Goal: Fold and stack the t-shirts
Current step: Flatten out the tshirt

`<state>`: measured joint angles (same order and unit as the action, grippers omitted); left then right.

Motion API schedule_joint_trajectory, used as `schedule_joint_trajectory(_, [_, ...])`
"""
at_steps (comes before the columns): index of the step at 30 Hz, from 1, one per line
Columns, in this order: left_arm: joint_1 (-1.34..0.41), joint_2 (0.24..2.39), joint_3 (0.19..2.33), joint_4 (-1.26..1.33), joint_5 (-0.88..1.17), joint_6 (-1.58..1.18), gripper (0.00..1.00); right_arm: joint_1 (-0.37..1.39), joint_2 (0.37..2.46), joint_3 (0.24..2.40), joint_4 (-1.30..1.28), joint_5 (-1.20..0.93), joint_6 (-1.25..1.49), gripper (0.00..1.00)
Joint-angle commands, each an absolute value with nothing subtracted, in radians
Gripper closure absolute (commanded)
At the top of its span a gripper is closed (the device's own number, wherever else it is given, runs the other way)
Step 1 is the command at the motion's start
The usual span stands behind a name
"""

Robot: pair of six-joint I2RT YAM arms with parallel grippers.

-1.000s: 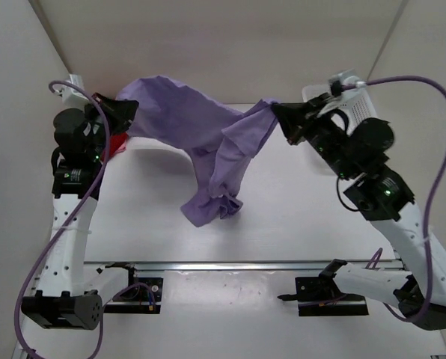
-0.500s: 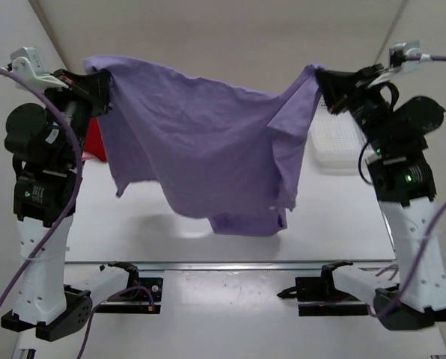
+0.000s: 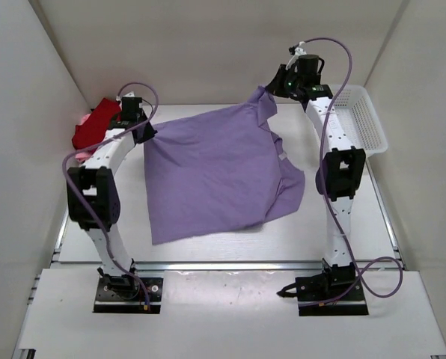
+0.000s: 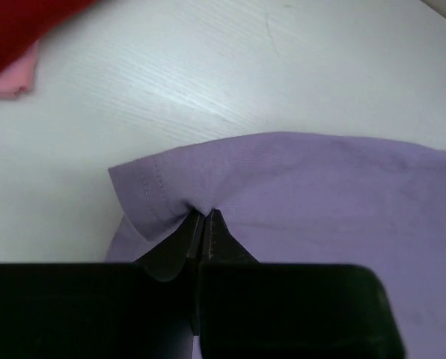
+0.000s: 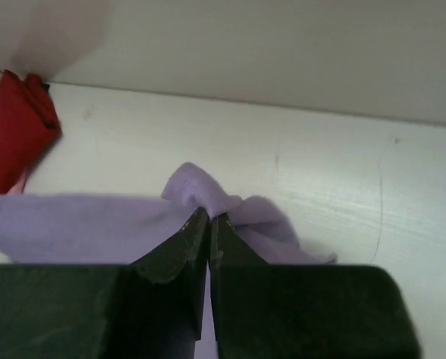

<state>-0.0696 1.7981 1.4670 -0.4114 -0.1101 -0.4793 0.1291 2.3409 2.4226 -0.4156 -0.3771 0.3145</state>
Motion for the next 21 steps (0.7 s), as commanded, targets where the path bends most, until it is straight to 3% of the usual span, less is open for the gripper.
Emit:
schedule_joint_trajectory(1, [-0.078, 1.802, 1.659, -0.386, -0.153, -0.474, 0.92, 0.104, 2.249, 2.410, -0.356, -0.364, 0.340, 1.00])
schedule_joint_trajectory(3, [-0.069, 1.882, 1.790, -0.452, -0.137, -0.460, 0.67, 0.106, 2.279, 2.488, -0.385, -0.335, 0.325, 0.91])
schedule_joint_trajectory(5, [-0.052, 1.895, 1.813, -0.489, -0.097, -0.468, 0.51, 0.097, 2.296, 2.569, -0.472, -0.322, 0.298, 0.56])
schedule_joint_trajectory(8, [-0.064, 1.818, 1.635, -0.390, -0.083, -0.488, 0.40, 0.106, 2.225, 2.501, -0.535, -0.322, 0.265, 0.43])
schedule_joint_trajectory(10, [-0.087, 1.725, 1.504, -0.355, -0.092, -0.501, 0.40, 0.130, 2.177, 2.417, -0.604, -0.261, 0.230, 0.45])
schedule_joint_trajectory(11, [-0.100, 1.703, 1.470, -0.336, -0.083, -0.514, 0.40, 0.159, 2.134, 2.380, -0.621, -0.226, 0.216, 0.53])
schedule_joint_trajectory(12, [-0.121, 1.657, 1.397, -0.321, -0.063, -0.534, 0.43, 0.166, 2.073, 2.265, -0.611, -0.209, 0.206, 0.71])
schedule_joint_trajectory(14, [-0.135, 1.582, 1.271, -0.284, -0.017, -0.557, 0.51, 0.225, 1.933, 1.977, -0.481, -0.132, 0.207, 0.94])
schedule_joint_trajectory(15, [-0.146, 1.525, 1.171, -0.258, 0.017, -0.583, 0.52, 0.241, 1.814, 1.742, -0.350, -0.105, 0.224, 1.00])
schedule_joint_trajectory(16, [-0.144, 1.469, 1.069, -0.244, 0.034, -0.606, 0.56, 0.256, 1.687, 1.510, -0.278, -0.098, 0.259, 1.00])
schedule_joint_trajectory(19, [-0.138, 1.358, 0.857, -0.197, 0.107, -0.669, 0.64, 0.212, 1.466, 1.117, -0.042, -0.196, 0.426, 1.00])
schedule_joint_trajectory(21, [-0.129, 1.306, 0.769, -0.192, 0.162, -0.680, 0.65, 0.204, 1.369, 0.972, -0.005, -0.155, 0.448, 1.00])
